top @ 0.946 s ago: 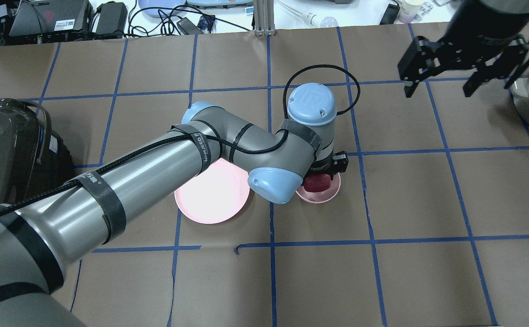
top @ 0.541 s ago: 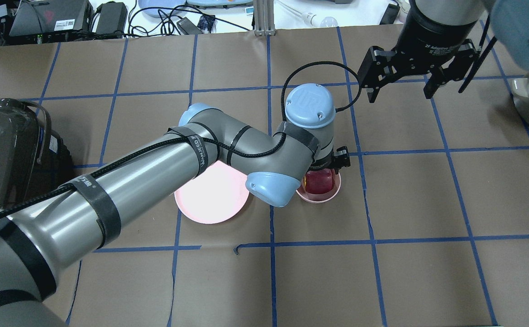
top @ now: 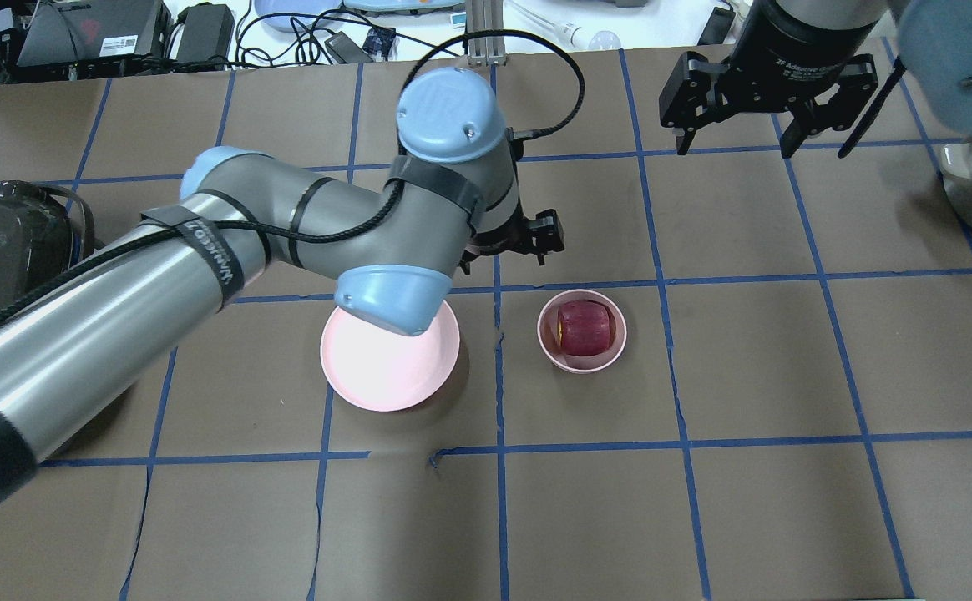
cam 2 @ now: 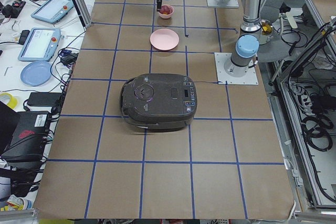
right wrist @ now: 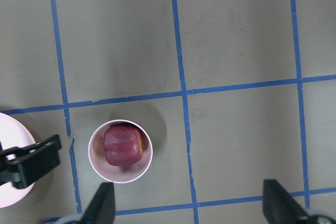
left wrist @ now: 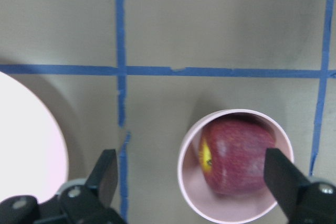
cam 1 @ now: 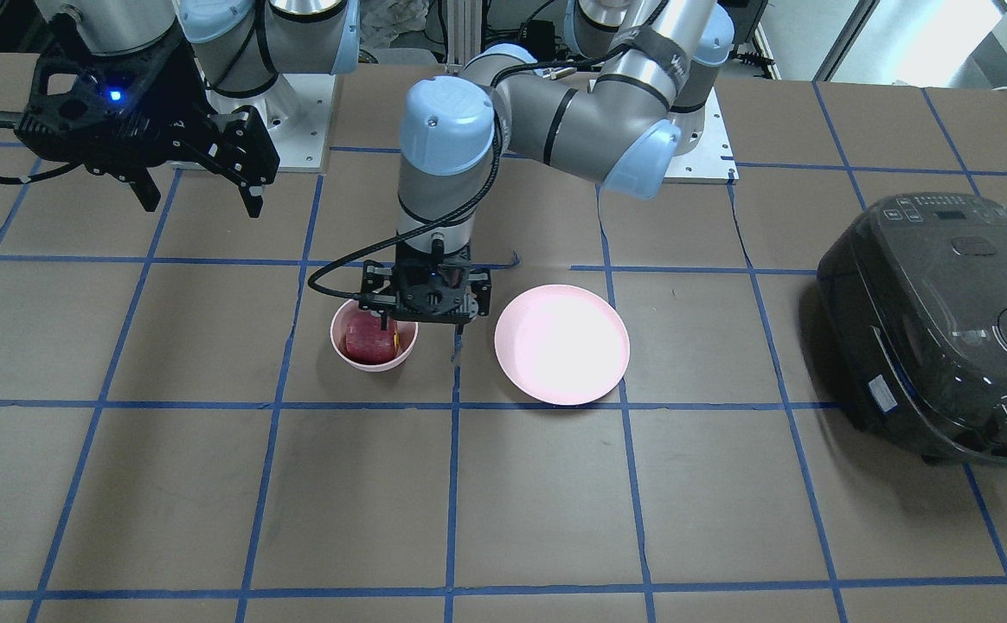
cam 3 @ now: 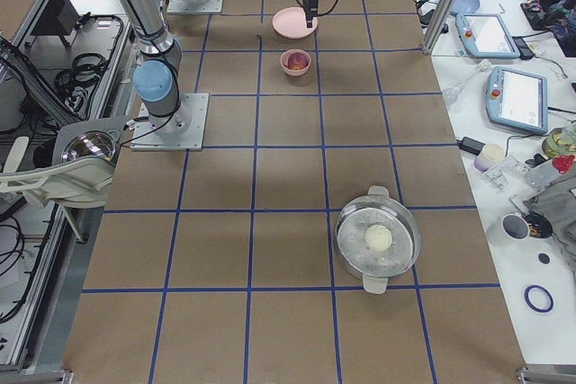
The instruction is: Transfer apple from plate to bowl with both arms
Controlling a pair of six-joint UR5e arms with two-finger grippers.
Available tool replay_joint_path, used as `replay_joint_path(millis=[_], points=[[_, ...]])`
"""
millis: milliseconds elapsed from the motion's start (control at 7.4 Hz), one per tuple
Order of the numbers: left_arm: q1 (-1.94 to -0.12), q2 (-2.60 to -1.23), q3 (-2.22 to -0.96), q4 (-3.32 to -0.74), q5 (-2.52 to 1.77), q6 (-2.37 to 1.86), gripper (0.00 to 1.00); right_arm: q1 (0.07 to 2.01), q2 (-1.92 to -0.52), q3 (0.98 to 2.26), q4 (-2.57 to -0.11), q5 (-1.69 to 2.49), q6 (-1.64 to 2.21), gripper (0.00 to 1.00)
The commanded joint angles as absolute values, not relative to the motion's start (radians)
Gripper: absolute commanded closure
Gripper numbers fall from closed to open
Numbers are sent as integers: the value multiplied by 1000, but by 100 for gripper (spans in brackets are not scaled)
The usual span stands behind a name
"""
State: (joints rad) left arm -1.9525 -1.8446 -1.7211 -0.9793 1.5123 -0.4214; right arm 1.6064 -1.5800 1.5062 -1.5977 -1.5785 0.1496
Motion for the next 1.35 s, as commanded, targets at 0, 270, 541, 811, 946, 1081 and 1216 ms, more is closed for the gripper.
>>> replay_joint_path(millis=[0, 270, 541, 811, 946, 1081, 1216], points=[[-1808, -1711, -1733, -1095, 1503, -248, 0, 1605, -1580, 1506, -1601, -1577, 166, 0], [-1688, -1628, -1651, -1317, 1509, -193, 0, 1606, -1580, 1506, -1600, -1577, 166, 0], [-1641, -1653, -1490, -1496, 1563, -192, 0, 1606, -1580, 1506, -1598, -1577, 164, 0], [-1640, -1667, -1441, -1539, 1597, -186, 0, 1606, -1580, 1506, -1597, -1578, 164, 0], [-1640, -1664, -1439, -1539, 1592, -169, 0, 1606, -1580, 1506, -1595, -1580, 164, 0], [-1641, -1658, -1448, -1552, 1594, -169, 0, 1605, -1580, 1506, -1597, -1580, 164, 0], [-1649, -1638, -1475, -1560, 1591, -166, 0, 1606, -1580, 1506, -1595, -1580, 163, 0]])
